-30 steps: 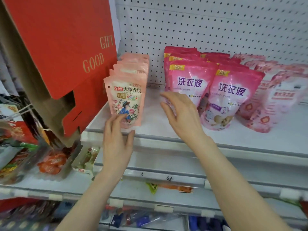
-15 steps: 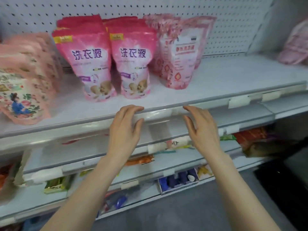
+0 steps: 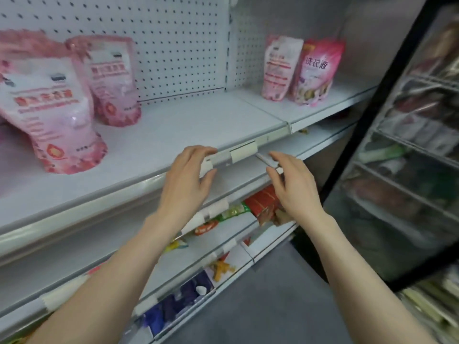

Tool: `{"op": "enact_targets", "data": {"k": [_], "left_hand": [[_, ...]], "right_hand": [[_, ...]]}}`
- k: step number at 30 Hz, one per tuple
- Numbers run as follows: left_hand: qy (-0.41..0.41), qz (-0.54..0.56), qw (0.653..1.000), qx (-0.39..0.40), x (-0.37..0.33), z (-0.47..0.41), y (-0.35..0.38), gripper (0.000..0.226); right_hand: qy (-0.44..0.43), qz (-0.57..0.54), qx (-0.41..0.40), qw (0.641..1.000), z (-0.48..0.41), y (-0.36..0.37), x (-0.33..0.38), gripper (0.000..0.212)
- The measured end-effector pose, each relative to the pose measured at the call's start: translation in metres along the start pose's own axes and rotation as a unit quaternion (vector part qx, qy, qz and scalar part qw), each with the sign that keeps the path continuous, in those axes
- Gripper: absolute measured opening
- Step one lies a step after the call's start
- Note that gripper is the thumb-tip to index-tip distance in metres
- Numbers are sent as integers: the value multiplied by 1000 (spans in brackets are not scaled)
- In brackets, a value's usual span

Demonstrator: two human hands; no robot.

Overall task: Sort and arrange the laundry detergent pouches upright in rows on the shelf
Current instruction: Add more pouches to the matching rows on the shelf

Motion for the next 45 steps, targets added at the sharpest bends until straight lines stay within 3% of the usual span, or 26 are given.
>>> {"op": "enact_targets", "data": {"k": [7,15,18,20,24,29,31,33,35,38,41,45], "left_hand": [[33,9,999,36,-44,-126,61,46],[-3,13,992,123,-68,-297,158,63],[-11,51,990,129,-86,-355,196,57],[-47,84,989,115,-96,-388,221,63],[-155,129,974,104,-113,-421,266,99],[-218,141,963,78,-114,-454,306,122],[-229,143,962,48,-112,-459,315,110],[-215,157,964,18,-109,-466,315,75],[-216,198,955,45,-101,-472,310,47],[-231,369,889,139,-85,-464,306,24],[-231,425,863,144,-71,-450,296,23],[-217,392,890,88,-83,-445,285,24]], "right_hand": [[52,3,-29,998,-74,-38,-92,41],[87,-16,-67,994,-176,-63,-182,42],[90,-18,-83,992,-202,-74,-206,43],[93,-28,-93,991,-218,-83,-222,43],[95,-23,-101,990,-243,-96,-253,42],[86,-55,-120,988,-278,-110,-288,43],[86,-67,-109,988,-293,-111,-301,45],[82,-85,-110,987,-310,-113,-312,45],[77,-111,-109,985,-328,-111,-324,43],[99,-176,-64,977,-347,-91,-335,41],[120,-209,-70,968,-356,-71,-343,40],[104,-259,-90,956,-370,-59,-346,32]]}}
Point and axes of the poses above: each hand's wrist, its own z-axis away from the middle knuckle, its own y-axis out of the palm, x = y × z, the point moved 5 cm from there along -z, towards the middle knuckle, and after that the axes turned 14 degrees about -z, right-handed, at the moved point
